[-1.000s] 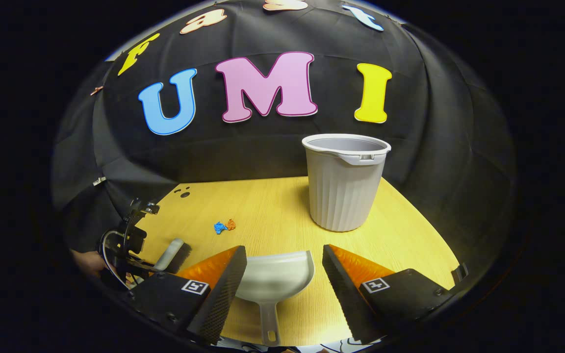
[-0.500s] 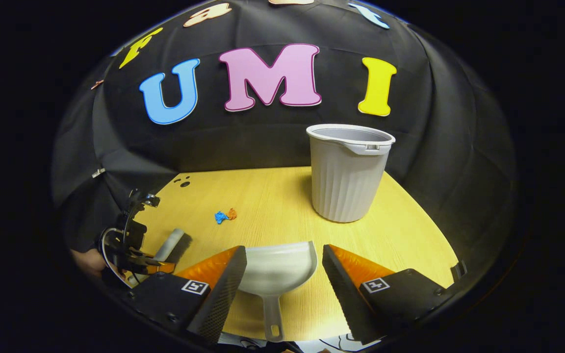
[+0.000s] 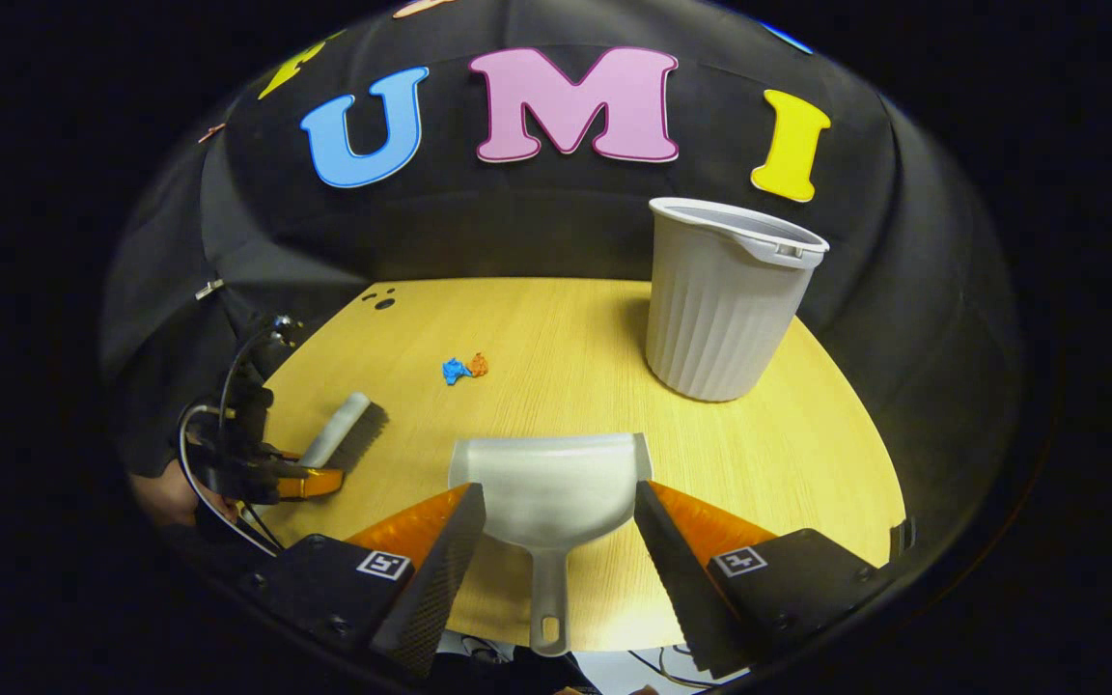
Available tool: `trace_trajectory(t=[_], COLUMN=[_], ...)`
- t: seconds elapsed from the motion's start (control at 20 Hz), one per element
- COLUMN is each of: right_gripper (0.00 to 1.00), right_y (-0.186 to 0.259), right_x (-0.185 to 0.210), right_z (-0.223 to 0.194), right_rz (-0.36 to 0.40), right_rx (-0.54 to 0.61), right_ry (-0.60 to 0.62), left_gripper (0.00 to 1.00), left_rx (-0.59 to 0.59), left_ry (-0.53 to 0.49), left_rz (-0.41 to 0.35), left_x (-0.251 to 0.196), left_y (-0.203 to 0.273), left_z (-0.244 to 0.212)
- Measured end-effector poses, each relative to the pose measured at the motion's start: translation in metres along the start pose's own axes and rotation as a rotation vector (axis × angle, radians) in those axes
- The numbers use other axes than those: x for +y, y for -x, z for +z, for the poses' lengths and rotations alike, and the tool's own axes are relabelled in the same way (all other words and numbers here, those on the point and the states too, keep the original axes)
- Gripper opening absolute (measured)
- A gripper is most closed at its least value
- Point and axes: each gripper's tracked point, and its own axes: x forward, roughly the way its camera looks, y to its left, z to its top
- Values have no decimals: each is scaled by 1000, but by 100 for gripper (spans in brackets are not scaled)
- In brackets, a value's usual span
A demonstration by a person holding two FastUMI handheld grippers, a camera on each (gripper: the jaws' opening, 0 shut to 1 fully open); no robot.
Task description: Pick up the small broom and dustpan from the desktop, sweep the trash into the dustpan with the broom, and then empty the trash into the garbage bin.
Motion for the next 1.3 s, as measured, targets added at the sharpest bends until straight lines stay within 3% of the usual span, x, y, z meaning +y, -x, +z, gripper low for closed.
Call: trace_trajectory(t=[0.1,0.3,0.7,1.3], right_gripper=[97,97,99,97], right_y=[-7,-15,-37,-84], right_x=[-5,0,-2,-3], right_z=[-15,-40,-95,-135], right_rz=[-26,4,1,-47], right_rx=[71,178,357,483], right_ry=[3,-70,-168,-90], left_gripper=[23,23,23,24], left_rx=[-33,-77,-96,-43], left_ry=[7,56,114,125], left_rz=[-4,-36,-10,48], left_x=[2,0,10,11], left_y=[13,43,77,71], left_z=[5,10,1,-2])
